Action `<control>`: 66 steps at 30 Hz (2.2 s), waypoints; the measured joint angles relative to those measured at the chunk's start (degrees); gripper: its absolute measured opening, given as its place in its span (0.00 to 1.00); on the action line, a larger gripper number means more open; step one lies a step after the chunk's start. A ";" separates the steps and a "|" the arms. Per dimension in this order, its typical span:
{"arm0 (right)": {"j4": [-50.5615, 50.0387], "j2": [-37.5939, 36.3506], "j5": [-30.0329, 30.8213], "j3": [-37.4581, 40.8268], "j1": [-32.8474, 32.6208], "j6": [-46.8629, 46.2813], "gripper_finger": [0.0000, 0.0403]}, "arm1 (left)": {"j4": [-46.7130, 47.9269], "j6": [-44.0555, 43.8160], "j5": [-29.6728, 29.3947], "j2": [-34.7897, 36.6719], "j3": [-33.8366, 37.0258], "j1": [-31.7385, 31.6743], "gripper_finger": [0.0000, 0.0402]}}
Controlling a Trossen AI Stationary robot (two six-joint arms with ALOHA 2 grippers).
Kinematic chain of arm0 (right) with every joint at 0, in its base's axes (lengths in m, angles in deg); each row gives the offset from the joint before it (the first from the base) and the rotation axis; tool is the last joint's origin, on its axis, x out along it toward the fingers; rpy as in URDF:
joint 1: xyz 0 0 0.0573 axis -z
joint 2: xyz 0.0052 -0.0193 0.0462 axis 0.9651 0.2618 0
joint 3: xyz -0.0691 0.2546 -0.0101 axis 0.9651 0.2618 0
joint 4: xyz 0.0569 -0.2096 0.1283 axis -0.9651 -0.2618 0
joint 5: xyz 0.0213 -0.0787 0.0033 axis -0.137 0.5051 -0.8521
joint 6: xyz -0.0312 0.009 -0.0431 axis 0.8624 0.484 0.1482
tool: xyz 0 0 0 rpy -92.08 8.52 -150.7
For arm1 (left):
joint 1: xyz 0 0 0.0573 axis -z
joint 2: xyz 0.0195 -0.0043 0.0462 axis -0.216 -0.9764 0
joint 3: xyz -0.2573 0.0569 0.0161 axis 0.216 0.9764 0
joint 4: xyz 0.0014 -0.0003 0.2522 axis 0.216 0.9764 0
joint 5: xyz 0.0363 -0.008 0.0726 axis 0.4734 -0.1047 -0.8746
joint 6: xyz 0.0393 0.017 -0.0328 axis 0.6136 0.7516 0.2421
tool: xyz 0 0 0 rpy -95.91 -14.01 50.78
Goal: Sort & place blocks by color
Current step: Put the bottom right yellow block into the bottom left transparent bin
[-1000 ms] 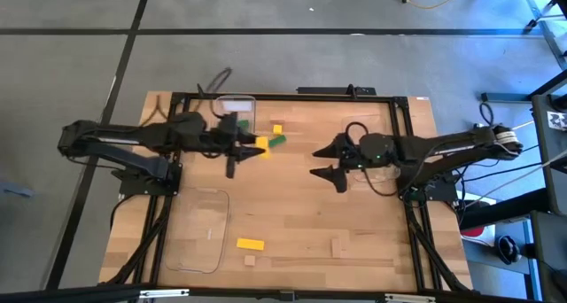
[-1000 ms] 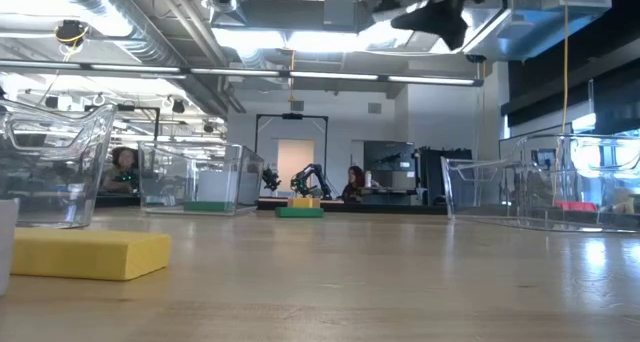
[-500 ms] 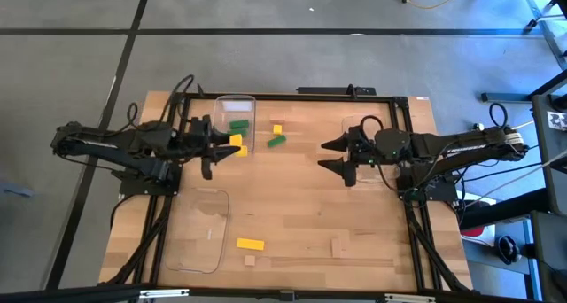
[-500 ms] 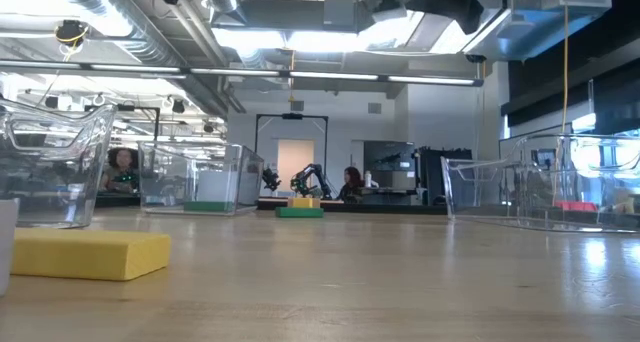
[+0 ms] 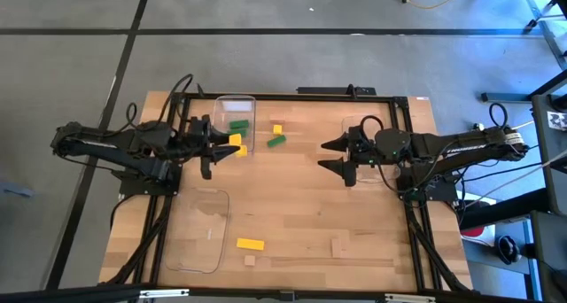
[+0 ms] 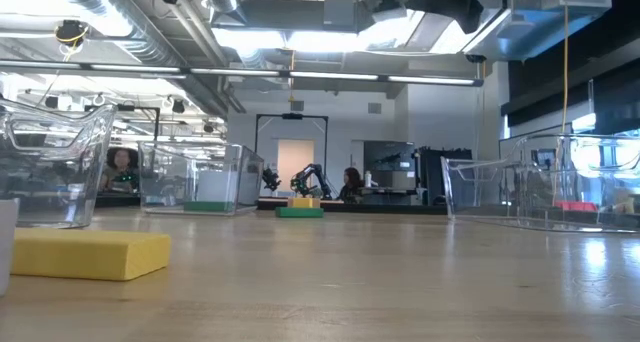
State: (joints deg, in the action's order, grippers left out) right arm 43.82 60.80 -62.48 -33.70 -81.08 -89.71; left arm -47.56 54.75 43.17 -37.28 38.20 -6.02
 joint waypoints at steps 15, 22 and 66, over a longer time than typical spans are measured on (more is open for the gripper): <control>-0.27 0.02 -0.02 0.00 0.00 -0.03 0.83 | 0.00 -1.70 5.03 -0.02 0.00 0.00 0.30; -0.58 0.02 -0.04 0.00 0.00 -0.06 0.83 | 0.22 -2.11 6.07 -0.02 0.00 0.00 0.30; -0.64 0.20 -0.11 0.00 0.00 -0.28 0.83 | 50.47 -15.85 19.01 -45.61 -8.89 32.90 0.30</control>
State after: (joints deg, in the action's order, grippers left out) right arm 43.17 61.00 -62.59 -33.70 -81.09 -90.00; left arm 2.91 38.89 62.18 -82.89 29.31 26.88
